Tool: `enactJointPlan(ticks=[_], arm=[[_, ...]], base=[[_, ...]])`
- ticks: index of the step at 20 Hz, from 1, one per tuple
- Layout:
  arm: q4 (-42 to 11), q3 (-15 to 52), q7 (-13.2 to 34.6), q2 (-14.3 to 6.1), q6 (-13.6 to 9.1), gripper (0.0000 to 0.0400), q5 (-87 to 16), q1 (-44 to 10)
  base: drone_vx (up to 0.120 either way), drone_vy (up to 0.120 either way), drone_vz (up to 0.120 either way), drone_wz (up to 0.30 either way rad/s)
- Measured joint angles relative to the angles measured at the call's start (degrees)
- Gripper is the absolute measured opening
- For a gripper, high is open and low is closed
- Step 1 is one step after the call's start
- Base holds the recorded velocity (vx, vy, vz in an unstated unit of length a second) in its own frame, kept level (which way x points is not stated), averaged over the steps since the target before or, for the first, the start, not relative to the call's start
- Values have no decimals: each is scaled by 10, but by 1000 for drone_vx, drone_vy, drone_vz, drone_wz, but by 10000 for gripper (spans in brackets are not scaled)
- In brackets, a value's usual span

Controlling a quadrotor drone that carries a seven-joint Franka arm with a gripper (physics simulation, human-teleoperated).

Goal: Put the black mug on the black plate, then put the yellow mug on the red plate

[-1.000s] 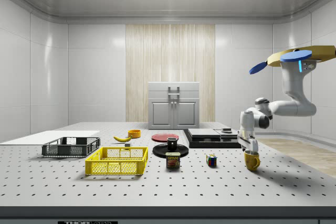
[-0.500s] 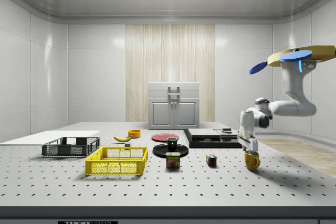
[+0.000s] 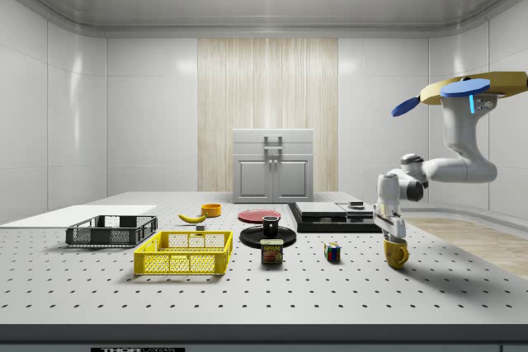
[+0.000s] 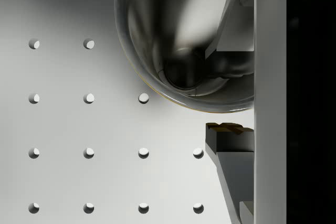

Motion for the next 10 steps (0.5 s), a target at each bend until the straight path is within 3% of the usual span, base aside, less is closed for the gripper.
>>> enactJointPlan(ticks=[10], arm=[[-7, 25, 0, 1, -11, 111, 23, 5]], base=[[0, 0, 8, 0]])
